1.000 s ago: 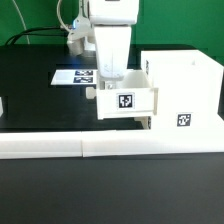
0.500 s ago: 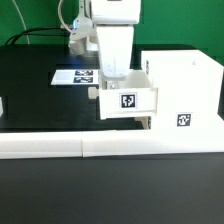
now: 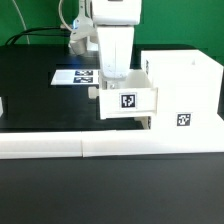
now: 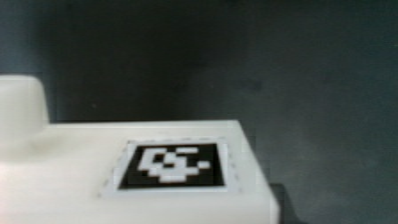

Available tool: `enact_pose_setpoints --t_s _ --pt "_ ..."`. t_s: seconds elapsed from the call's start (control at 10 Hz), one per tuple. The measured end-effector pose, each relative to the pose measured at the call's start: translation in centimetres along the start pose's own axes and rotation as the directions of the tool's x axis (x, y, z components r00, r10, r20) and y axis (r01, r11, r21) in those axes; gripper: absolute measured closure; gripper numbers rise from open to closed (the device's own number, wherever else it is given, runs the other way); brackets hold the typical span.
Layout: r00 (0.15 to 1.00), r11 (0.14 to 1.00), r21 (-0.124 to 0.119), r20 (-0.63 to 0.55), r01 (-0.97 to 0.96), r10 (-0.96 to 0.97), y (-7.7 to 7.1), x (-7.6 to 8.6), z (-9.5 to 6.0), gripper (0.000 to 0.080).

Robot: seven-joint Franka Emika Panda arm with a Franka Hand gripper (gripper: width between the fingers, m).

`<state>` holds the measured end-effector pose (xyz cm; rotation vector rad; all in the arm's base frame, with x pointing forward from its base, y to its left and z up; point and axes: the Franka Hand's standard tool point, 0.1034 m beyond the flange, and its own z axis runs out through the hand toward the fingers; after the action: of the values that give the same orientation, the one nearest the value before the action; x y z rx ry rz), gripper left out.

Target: Assemble drawer

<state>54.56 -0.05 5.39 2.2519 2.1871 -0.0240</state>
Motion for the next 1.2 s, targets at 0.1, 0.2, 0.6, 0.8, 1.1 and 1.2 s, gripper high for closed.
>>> enact_pose_setpoints --t_s 0.1,0.2,0.6,0.8,1.1,1.2 --pt "1.0 1.0 0.0 0.0 0.0 0.0 0.0 -0.01 0.0 0.0757" --pt "1.0 1.0 0.001 0.001 0.005 -0.005 -0.02 0.03 0.0 0.0757" --pt "1.0 1.0 0.001 0.018 0.02 -0.02 -0.06 -0.02 -0.03 0.0757" --pt "1.0 1.0 0.001 0.017 0.019 -0.019 -0.06 -0.07 -0.02 0.0757" --pt "1.0 1.0 0.001 0.017 0.019 -0.019 -0.07 -0.08 -0.01 0.0757" --pt "1.0 1.0 0.001 0.017 0.023 -0.023 -0.05 -0.05 -0.03 0.0757"
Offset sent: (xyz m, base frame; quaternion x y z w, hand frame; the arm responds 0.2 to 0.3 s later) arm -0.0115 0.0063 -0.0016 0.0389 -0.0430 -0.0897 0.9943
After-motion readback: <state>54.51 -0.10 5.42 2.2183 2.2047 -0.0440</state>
